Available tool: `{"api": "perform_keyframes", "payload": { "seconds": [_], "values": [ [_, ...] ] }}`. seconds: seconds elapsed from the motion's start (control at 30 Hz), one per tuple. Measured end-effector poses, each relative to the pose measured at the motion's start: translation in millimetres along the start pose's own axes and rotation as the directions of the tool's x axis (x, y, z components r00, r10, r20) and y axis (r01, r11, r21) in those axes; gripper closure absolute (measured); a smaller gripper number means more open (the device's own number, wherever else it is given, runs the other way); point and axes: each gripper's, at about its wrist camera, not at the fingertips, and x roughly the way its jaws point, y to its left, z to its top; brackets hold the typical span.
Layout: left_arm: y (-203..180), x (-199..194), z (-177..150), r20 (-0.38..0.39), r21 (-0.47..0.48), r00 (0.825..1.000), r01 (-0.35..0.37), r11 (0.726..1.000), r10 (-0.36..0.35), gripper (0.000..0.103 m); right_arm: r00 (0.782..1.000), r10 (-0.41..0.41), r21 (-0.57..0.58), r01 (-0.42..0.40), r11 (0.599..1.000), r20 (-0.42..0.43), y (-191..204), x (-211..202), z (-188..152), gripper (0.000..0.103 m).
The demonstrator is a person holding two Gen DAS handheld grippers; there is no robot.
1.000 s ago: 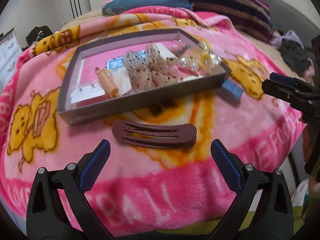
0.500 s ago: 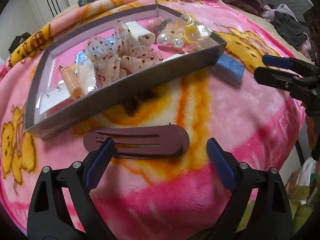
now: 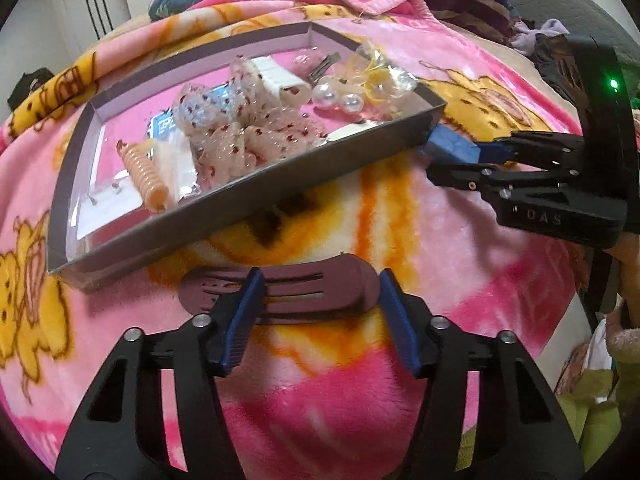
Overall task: Organize jewelry
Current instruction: 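Grasp the maroon snap clip with the left tool while the right grasps the blue case, then release the maroon clip in the box with the left tool while the right drops the blue case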
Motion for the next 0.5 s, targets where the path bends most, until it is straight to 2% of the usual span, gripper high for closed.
{"api": "perform_keyframes", "payload": {
  "seconds": [0.2, 0.3, 0.5],
  "values": [
    [-4, -12, 0, 0.043, 0.009, 0.999, 0.004, 1.000, -0.004, 0.068, 0.998, 0.061, 0.035, -0.061, 0.998, 0.022, -2, -15, -5, 0.071],
    [0, -21, 0, 0.066, -0.017, 0.998, 0.022, 1.000, -0.021, 0.072, 0.994, 0.102, 0.065, -0.105, 0.992, 0.038, -3, -23, -6, 0.071],
    [17, -42, -4, 0.115, -0.088, 0.993, 0.039, 0.995, -0.029, 0.077, 0.988, 0.135, 0.081, -0.142, 0.987, 0.081, 0, -40, 0, 0.071]
  ]
}}
